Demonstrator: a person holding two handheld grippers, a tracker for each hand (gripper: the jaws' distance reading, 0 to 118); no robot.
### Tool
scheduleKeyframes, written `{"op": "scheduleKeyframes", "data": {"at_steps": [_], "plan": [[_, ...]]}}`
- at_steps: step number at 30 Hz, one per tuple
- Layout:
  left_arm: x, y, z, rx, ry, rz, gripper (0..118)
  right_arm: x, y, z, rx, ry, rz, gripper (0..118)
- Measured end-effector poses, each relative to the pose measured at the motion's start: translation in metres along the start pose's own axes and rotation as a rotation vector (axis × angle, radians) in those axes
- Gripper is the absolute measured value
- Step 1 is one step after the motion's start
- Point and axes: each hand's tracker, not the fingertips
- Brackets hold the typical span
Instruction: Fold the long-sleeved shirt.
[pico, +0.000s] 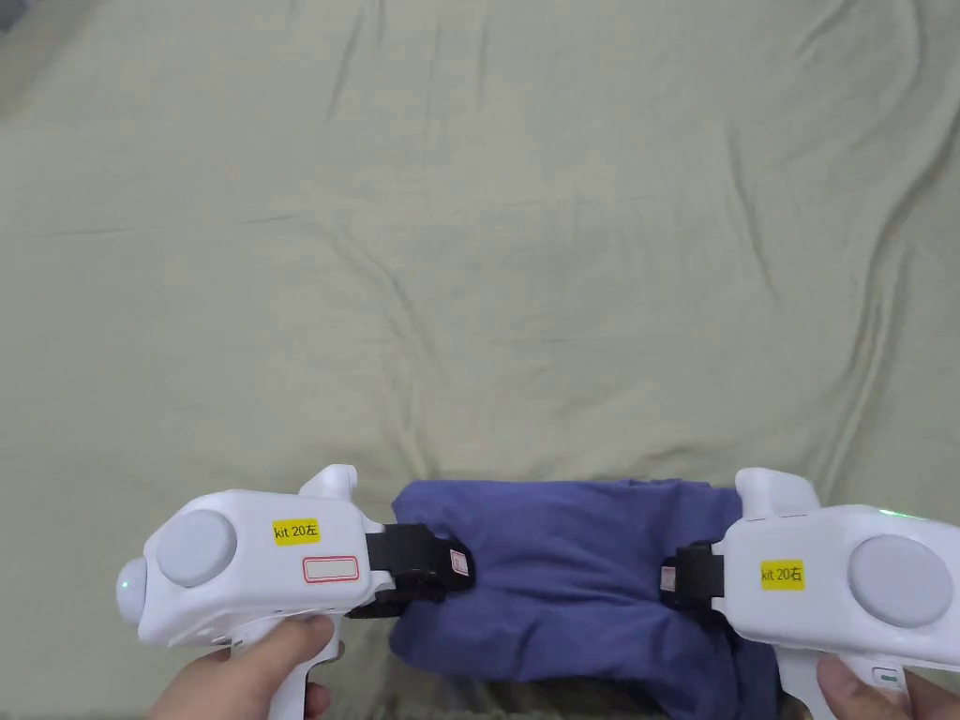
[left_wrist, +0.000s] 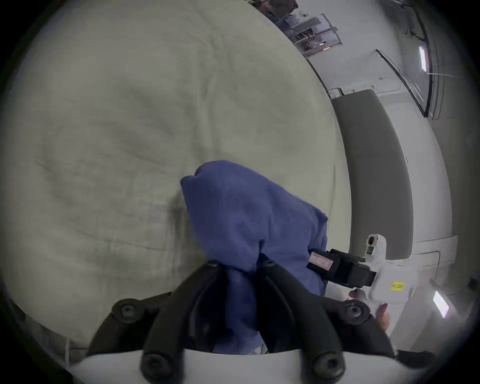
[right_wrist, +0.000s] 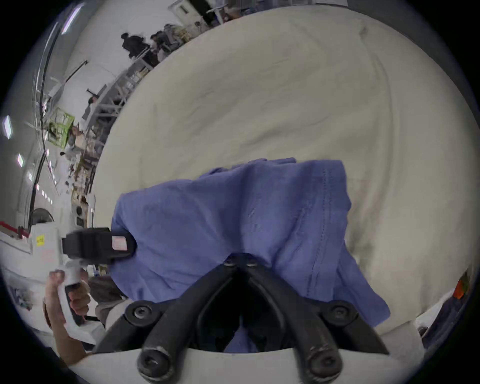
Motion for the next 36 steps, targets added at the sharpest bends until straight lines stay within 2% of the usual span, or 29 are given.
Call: {"op": "scheduleKeyframes", "data": {"at_steps": [1,5,8,11,13,16,18,21,22,23,24,25,28,33,34,35,36], "plan": [[-0.002,0.002,0.007,0.030,0.020,-0.015,10,-0.004,-0.001,0.004,0.015,-0.005,-0.003,0],[-0.007,0.014,0.045,0.069,-0.057,-0.009,9,-0.037,0.002,0.014,0.054,-0.037,0.010,0],[-0.014,0.024,0.087,0.131,-0.042,-0.013,9,-0.085,0.005,0.014,0.060,-0.008,0.047,0],[-0.034,0.034,0.137,0.180,0.019,-0.009,9,-0.144,0.005,0.009,0.059,0.078,0.103,0],[-0.052,0.036,0.168,0.205,0.094,0.001,9,-0.182,0.003,0.005,0.045,0.138,0.111,0],[-0.095,0.044,0.217,0.247,0.261,0.056,9,-0.233,-0.004,0.003,0.026,0.246,0.170,0],[-0.122,0.047,0.245,0.263,0.420,0.065,9,-0.260,-0.011,0.006,0.013,0.283,0.213,0],[-0.155,0.054,0.273,0.290,0.649,0.105,10,-0.281,-0.021,0.010,-0.011,0.330,0.250,0],[-0.161,0.056,0.274,0.273,0.677,0.089,22,-0.284,-0.023,0.011,-0.014,0.335,0.255,0],[-0.166,0.057,0.274,0.265,0.692,0.086,54,-0.286,-0.025,0.011,-0.018,0.340,0.264,0],[-0.172,0.057,0.274,0.277,0.700,0.082,91,-0.288,-0.027,0.012,-0.021,0.343,0.277,0],[-0.171,0.057,0.274,0.292,0.734,0.058,118,-0.288,-0.027,0.012,-0.020,0.342,0.285,0],[-0.160,0.054,0.275,0.361,0.777,-0.031,116,-0.286,-0.028,0.016,-0.011,0.338,0.299,0],[-0.146,0.049,0.276,0.369,0.749,0.002,117,-0.282,-0.023,0.028,0.008,0.341,0.293,0],[-0.141,0.046,0.275,0.379,0.725,0.006,113,-0.280,-0.022,0.032,0.015,0.347,0.290,0],[-0.133,0.042,0.274,0.395,0.684,0.006,102,-0.277,-0.021,0.039,0.023,0.352,0.287,0],[-0.122,0.039,0.277,0.405,0.623,0.029,77,-0.271,-0.019,0.046,0.036,0.360,0.281,0]]}}
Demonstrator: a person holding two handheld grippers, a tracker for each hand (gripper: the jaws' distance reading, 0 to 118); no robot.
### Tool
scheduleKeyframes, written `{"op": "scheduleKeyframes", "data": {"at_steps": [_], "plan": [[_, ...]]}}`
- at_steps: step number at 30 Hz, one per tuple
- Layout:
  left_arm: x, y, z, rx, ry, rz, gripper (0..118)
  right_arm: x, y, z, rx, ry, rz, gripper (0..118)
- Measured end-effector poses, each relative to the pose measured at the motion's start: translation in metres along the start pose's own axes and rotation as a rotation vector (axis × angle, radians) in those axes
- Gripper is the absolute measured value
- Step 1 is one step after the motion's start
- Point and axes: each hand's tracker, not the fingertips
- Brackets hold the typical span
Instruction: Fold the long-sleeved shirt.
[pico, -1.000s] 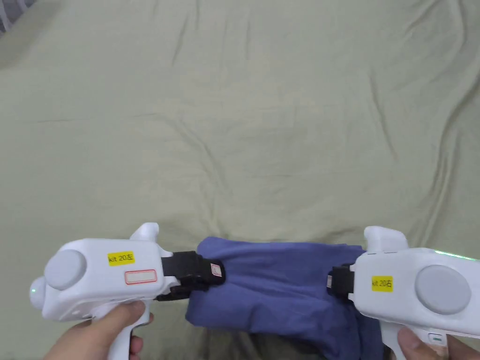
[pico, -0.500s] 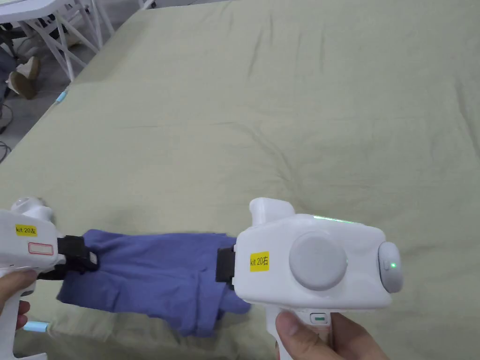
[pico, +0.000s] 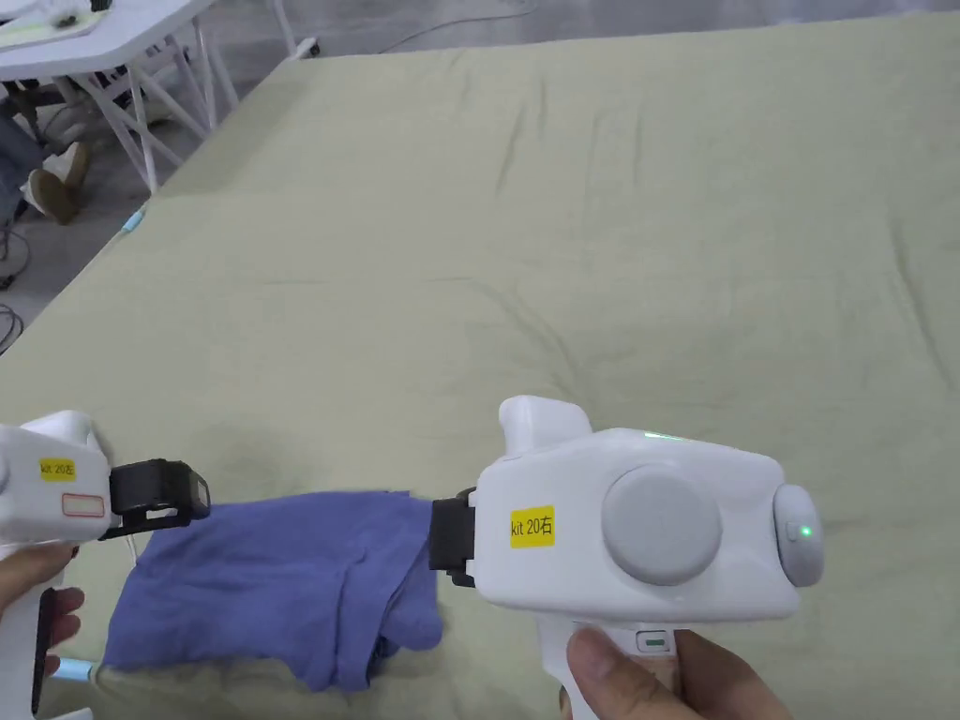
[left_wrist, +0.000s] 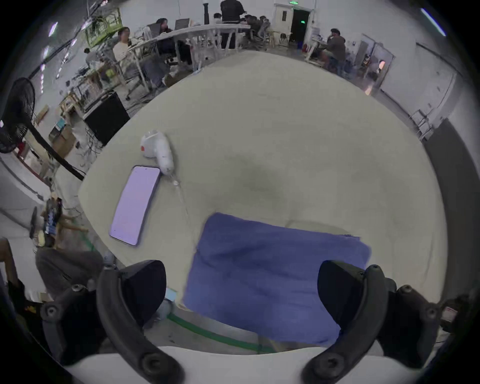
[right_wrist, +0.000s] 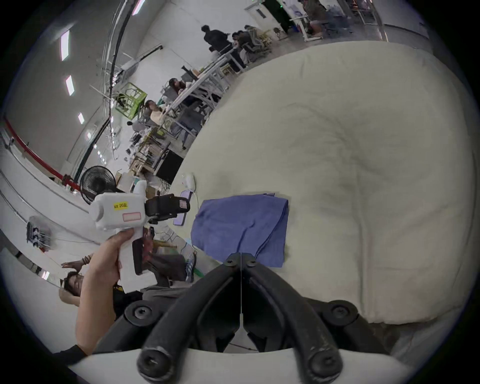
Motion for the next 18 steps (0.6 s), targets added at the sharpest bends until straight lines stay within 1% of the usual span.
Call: {"op": "scheduleKeyframes", "data": {"at_steps": [1,2,3,4,5,6,7,8,9,10,12,13,15,18], "plan": [[0.009,-0.003,0.009,-0.037,-0.111,0.046,28,0.005,0.002,0.010,0.016,0.010,-0.005,0],[0.016,-0.006,0.016,-0.080,-0.212,0.085,4,0.010,0.003,0.020,0.034,0.019,-0.006,0],[0.029,-0.012,0.028,-0.070,-0.336,0.112,2,0.018,0.004,0.036,0.069,0.026,0.005,0],[0.045,-0.014,0.042,-0.003,-0.420,0.082,2,0.025,0.006,0.050,0.106,0.021,0.030,0],[0.066,-0.016,0.058,0.046,-0.434,0.011,2,0.032,0.007,0.067,0.153,-0.010,0.065,0],[0.088,-0.016,0.079,0.104,-0.387,-0.073,2,0.038,0.008,0.088,0.218,-0.062,0.101,0],[0.104,-0.016,0.095,0.150,-0.333,-0.146,2,0.044,0.008,0.106,0.272,-0.109,0.121,0],[0.130,-0.018,0.119,0.238,-0.276,-0.237,2,0.050,0.010,0.129,0.341,-0.179,0.130,0],[0.152,-0.020,0.141,0.352,-0.213,-0.331,2,0.055,0.012,0.150,0.403,-0.228,0.137,0],[0.171,-0.024,0.159,0.433,-0.185,-0.377,2,0.059,0.013,0.169,0.455,-0.261,0.145,0],[0.222,-0.041,0.202,0.666,-0.139,-0.452,2,0.065,0.017,0.219,0.594,-0.326,0.178,0],[0.241,-0.052,0.215,0.734,-0.157,-0.438,2,0.066,0.016,0.240,0.653,-0.352,0.188,3],[0.277,-0.072,0.242,0.860,-0.200,-0.429,2,0.063,0.011,0.282,0.776,-0.405,0.224,4],[0.315,-0.101,0.267,0.963,-0.315,-0.364,2,0.056,-0.012,0.329,0.913,-0.483,0.308,4]]}}
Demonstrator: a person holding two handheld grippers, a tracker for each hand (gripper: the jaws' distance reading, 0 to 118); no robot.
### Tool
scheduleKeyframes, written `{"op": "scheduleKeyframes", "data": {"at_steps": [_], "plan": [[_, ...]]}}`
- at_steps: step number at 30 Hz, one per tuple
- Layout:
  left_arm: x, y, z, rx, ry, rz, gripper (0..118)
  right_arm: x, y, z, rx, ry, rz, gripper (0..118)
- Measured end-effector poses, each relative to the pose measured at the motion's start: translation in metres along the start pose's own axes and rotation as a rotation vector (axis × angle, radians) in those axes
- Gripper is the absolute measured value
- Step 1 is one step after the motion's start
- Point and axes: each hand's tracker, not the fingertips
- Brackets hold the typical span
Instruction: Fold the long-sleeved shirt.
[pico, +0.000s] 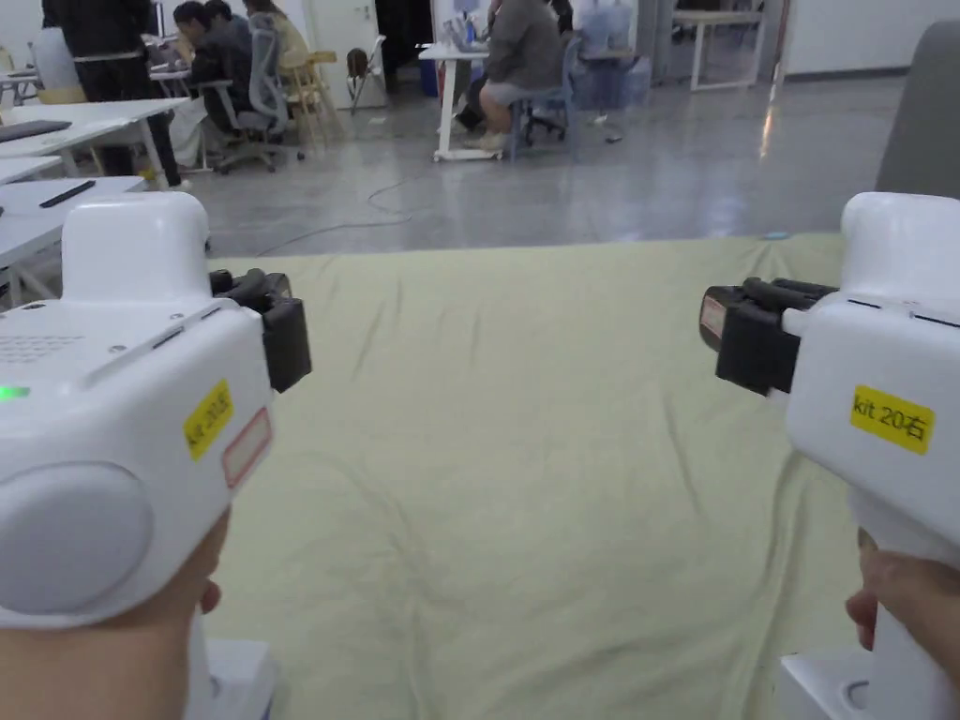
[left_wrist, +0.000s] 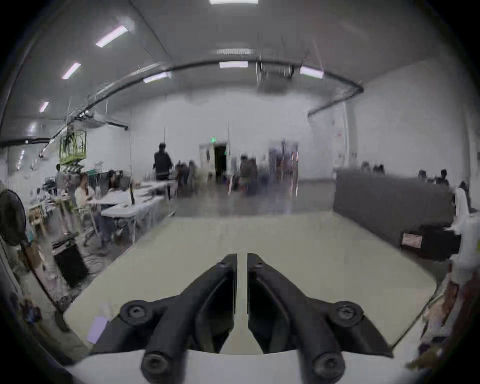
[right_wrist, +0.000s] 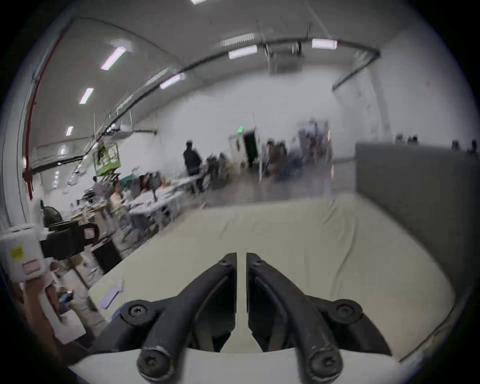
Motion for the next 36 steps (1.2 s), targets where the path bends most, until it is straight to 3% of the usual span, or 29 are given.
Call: {"op": "scheduleKeyframes", "data": {"at_steps": [4,9,10,11,12,13,14,16,17,18,22,24,36], "plan": [[0.039,-0.004,0.014,0.040,0.045,-0.019,2,0.011,0.004,0.036,0.005,-0.096,0.090,3],[0.059,-0.015,0.025,0.017,0.068,0.006,2,0.019,-0.011,0.056,0.007,-0.121,0.101,3],[0.063,-0.013,0.028,0.013,0.070,0.004,7,0.018,-0.012,0.061,0.007,-0.120,0.100,4],[0.064,-0.013,0.032,0.011,0.076,-0.002,23,0.017,-0.013,0.066,0.012,-0.116,0.104,13],[0.065,-0.010,0.040,0.026,0.101,-0.017,60,0.015,-0.012,0.073,0.022,-0.104,0.107,38],[0.065,-0.009,0.047,0.058,0.133,-0.028,115,0.016,-0.012,0.076,0.030,-0.098,0.101,89],[0.068,-0.005,0.057,0.097,0.143,-0.016,118,0.017,-0.009,0.081,0.040,-0.085,0.082,118],[0.068,-0.002,0.067,0.105,0.151,-0.012,118,0.016,-0.004,0.083,0.024,-0.071,0.035,118],[0.069,-0.007,0.072,0.107,0.128,-0.003,118,0.014,-0.003,0.081,-0.012,-0.108,0.018,118],[0.070,0.003,0.077,0.152,0.154,-0.020,118,0.015,-0.002,0.091,0.002,-0.144,0.048,118],[0.076,0.006,0.081,0.133,0.140,-0.051,118,0.015,0.000,0.093,0.023,-0.017,-0.022,118],[0.078,0.004,0.077,0.100,0.125,-0.054,118,0.014,0.003,0.095,0.017,-0.007,-0.062,118],[0.079,0.006,0.085,0.043,0.069,-0.039,118,0.001,0.017,0.102,0.008,0.027,-0.050,118]]}}
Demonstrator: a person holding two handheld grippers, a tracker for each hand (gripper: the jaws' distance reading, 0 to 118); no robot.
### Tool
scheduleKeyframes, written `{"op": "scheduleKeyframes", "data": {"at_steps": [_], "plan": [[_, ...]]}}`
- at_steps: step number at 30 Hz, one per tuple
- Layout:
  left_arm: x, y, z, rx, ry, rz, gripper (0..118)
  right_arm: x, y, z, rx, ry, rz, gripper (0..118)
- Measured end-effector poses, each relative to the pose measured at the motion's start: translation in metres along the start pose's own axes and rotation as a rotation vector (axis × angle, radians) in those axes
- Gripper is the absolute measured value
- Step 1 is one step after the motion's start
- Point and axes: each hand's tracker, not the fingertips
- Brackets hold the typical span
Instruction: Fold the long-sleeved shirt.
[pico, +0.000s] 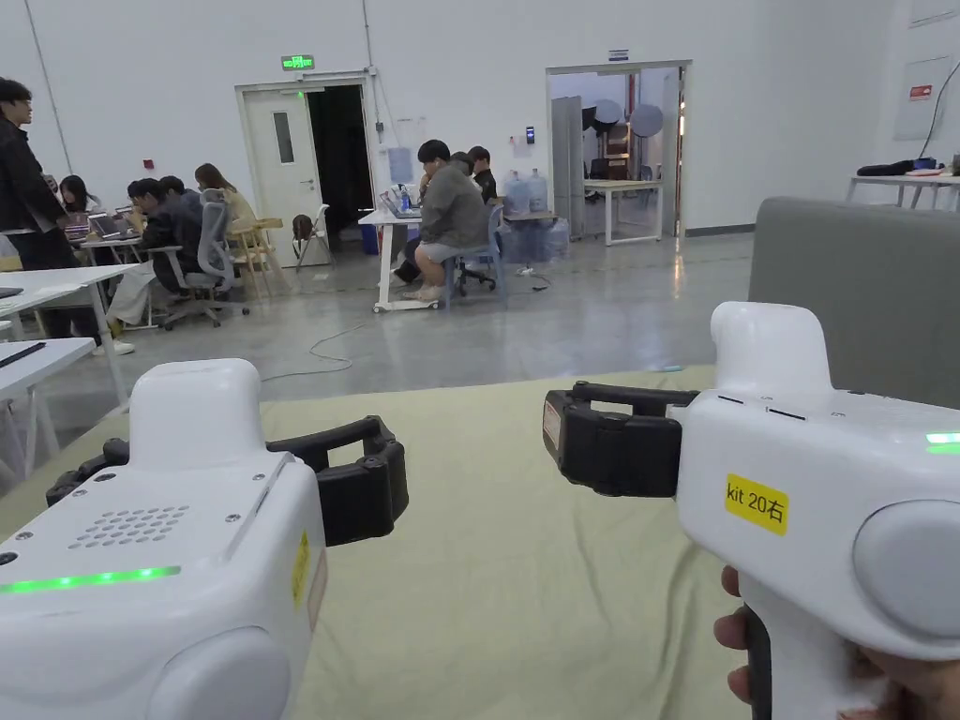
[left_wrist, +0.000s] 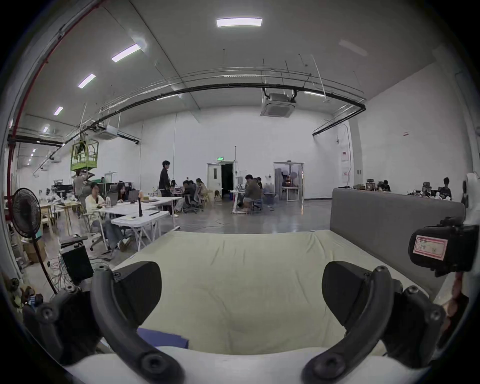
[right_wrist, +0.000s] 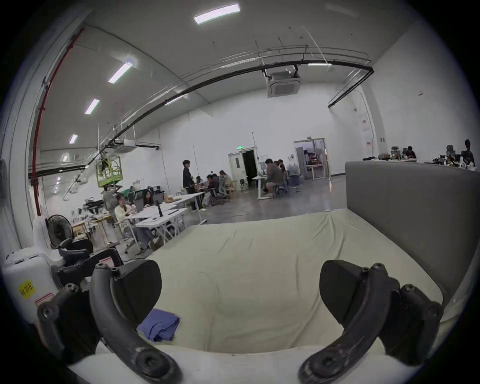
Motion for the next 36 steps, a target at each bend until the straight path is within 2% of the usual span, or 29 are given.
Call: {"op": "scheduleKeyframes", "data": {"at_steps": [13,19,28,36], "plan": [[-0.001,0.000,0.003,-0.011,-0.028,0.016,118,-0.008,0.000,0.000,-0.002,-0.054,0.057,118],[-0.006,0.002,0.006,-0.005,-0.025,0.017,118,-0.008,0.002,0.000,0.003,-0.040,0.030,118],[-0.010,0.004,0.009,-0.003,-0.017,0.024,118,-0.014,0.002,0.000,0.001,-0.041,0.062,118],[-0.010,0.005,0.012,-0.002,-0.025,0.021,118,-0.014,0.003,0.002,0.002,-0.042,0.059,118]]}}
